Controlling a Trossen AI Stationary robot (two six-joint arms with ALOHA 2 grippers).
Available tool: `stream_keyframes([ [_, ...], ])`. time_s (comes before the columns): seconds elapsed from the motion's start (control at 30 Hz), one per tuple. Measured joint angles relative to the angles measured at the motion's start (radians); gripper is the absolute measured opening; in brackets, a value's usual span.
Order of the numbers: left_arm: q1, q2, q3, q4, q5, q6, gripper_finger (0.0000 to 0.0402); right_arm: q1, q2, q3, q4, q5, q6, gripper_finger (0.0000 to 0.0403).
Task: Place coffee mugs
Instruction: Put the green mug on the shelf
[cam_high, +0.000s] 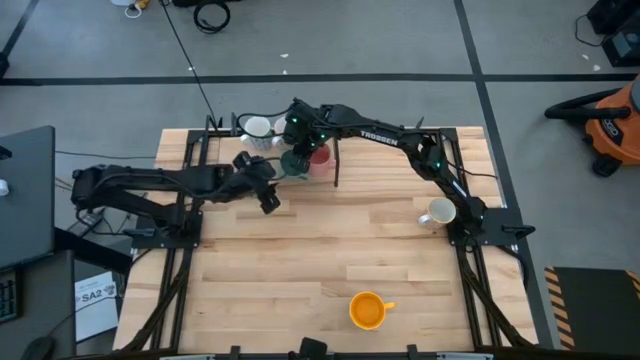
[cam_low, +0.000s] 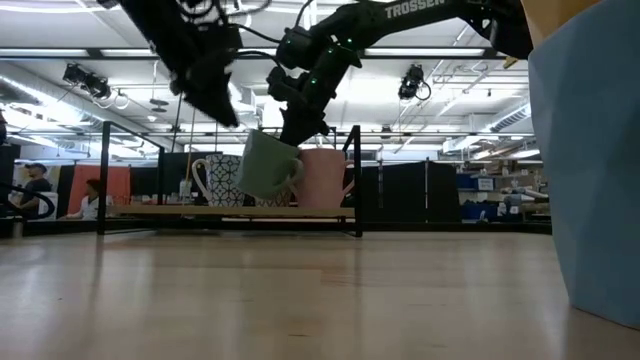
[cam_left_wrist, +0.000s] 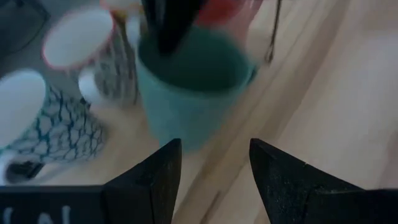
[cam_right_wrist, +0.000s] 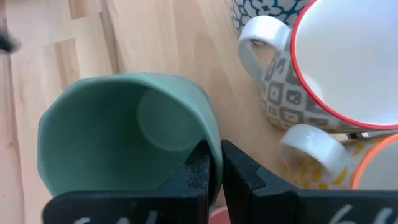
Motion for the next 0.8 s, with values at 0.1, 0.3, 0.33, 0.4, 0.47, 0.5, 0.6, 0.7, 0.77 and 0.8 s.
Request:
stream_keyframes([
  [0.1,0.018,0.044,0.000,-0.029,0.000,0.034,0.0197,0.000,0.000,0.000,0.002,0.000,0.000,0.0029],
  [0.3,0.033,0.077,0.000,-0.091,-0.001,0.049,0.0197,0.000,0.000,0.000,0.009,0.000,0.000,0.0032],
  [0.33,0.033,0.075,0.000,-0.080,-0.001,0.048,0.0197,0.000,0.000,0.000,0.011,0.000,0.000,0.0033],
  [0.4,0.033,0.074,0.001,-0.080,0.000,0.049,0.0197,0.000,0.000,0.000,0.013,0.000,0.000,0.0033],
  [0.47,0.033,0.068,0.001,-0.080,0.000,0.049,0.0197,0.000,0.000,0.000,0.015,0.020,0.000,0.0034],
  [0.5,0.033,0.067,0.001,-0.078,-0.001,0.049,0.0197,0.000,0.000,0.000,0.015,0.030,0.000,0.0034],
  [0.6,0.033,0.067,0.001,-0.081,0.000,0.049,0.0197,0.000,-0.001,0.000,0.017,0.034,0.000,0.0034],
  [0.7,0.033,0.067,0.001,-0.081,0.000,0.051,0.0197,0.000,-0.001,0.000,0.022,0.034,0.000,0.0034],
  [0.77,0.033,0.067,0.001,-0.081,0.000,0.051,0.0197,0.000,-0.001,0.000,0.025,0.034,0.000,0.0034],
  [0.8,0.033,0.067,0.001,-0.081,0.000,0.051,0.0197,0.000,-0.001,0.000,0.026,0.034,0.000,0.0034],
])
